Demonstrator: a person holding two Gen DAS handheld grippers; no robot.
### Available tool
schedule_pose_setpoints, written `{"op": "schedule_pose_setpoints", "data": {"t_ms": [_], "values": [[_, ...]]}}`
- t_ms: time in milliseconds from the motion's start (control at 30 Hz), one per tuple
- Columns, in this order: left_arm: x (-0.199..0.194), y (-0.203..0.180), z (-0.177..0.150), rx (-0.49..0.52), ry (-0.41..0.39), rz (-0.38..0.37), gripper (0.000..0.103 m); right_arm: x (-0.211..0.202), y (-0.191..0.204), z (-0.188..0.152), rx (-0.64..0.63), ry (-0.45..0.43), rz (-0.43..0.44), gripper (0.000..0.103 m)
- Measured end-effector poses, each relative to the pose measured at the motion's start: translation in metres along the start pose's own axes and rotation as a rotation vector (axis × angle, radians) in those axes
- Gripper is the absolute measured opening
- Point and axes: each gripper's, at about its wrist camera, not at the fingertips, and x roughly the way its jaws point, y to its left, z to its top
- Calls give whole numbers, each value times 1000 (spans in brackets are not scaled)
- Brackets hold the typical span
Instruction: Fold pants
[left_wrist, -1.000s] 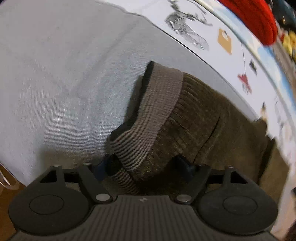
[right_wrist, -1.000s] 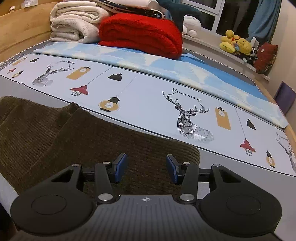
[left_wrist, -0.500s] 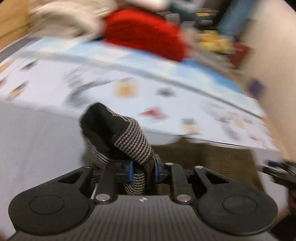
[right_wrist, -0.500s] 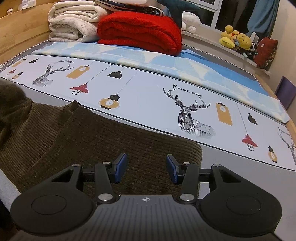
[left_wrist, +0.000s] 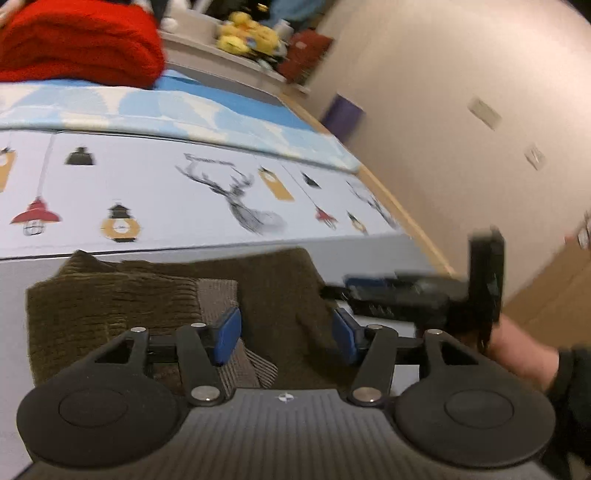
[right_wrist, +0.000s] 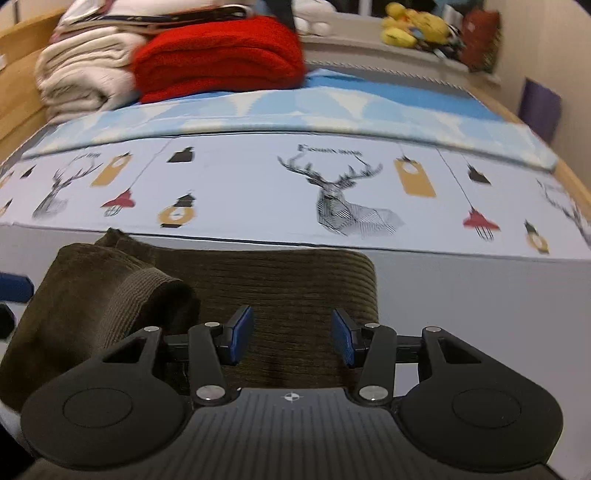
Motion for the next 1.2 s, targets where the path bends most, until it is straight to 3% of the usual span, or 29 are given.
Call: {"op": "schedule_pose_setpoints", "data": {"t_ms": [133, 300, 467, 567, 800, 933, 1200], "values": [[-4, 36, 11, -72, -8, 125, 60, 2, 2, -1, -23, 8, 14, 50], [-22, 82, 12, -138, 51, 317, 60, 7, 5, 2, 22, 39, 89, 52], [-51, 124, 9, -224, 76, 407, 60, 14, 14, 8, 118, 71, 203, 67], [-62, 135, 6, -224, 94, 438, 60, 23, 21, 11, 193, 115, 292, 78], [-58, 125, 0, -118, 137, 459, 60, 51, 52, 12, 244, 241, 392, 82], [-54, 123, -3, -97, 145, 474, 60, 71, 78, 7, 161, 337, 313, 89], [-56, 128, -1, -100, 140, 493, 60, 90, 101, 4, 129, 377, 280, 98]]}}
